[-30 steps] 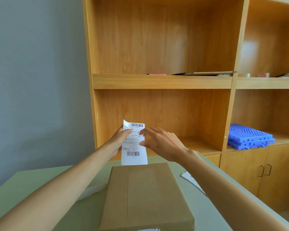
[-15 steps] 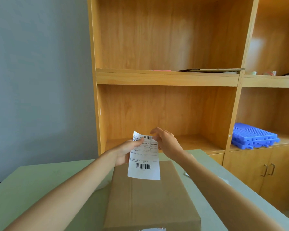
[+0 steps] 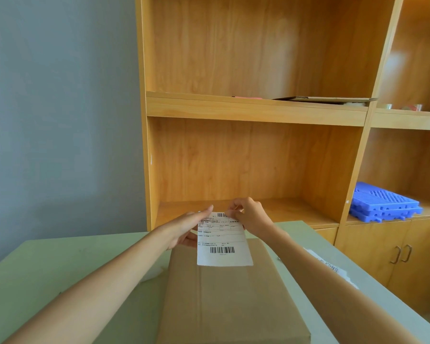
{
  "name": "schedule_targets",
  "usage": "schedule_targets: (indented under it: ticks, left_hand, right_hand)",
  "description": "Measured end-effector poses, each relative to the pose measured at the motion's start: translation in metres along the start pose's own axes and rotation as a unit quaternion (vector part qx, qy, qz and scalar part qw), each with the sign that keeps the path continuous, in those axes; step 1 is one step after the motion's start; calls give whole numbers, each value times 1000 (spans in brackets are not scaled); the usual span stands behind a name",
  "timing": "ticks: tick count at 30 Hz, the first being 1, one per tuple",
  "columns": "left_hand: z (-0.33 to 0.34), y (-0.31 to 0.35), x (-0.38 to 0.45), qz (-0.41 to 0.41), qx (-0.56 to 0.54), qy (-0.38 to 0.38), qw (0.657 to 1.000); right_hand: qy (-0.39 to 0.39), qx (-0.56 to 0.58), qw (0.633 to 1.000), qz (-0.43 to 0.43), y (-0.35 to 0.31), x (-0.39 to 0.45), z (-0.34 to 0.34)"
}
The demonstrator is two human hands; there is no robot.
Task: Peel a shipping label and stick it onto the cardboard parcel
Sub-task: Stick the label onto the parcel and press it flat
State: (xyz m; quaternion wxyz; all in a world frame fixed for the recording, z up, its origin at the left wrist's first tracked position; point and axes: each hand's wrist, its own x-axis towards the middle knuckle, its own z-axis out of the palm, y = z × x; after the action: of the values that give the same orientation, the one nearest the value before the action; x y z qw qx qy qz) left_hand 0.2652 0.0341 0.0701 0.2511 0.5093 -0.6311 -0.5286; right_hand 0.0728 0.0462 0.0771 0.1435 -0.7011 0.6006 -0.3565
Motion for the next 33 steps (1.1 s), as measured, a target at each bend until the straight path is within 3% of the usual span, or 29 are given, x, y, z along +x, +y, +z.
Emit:
schedule_targets:
  ticks: [6, 14, 25, 33]
  left_hand:
    - [6, -8, 11, 20, 31, 55, 998]
    - [8, -18, 24, 37, 68, 62, 995]
    - [17, -21, 24, 13, 131, 52, 990]
    - [22, -18, 23, 9, 216, 44, 975]
  right_hand:
    - [-40, -24, 999, 24, 9, 4, 12]
    - [-83, -19, 993, 85, 20, 8, 19]
    - [-106, -73, 990, 51, 30, 7, 26]
    - [-145, -115, 976, 118, 40, 10, 30]
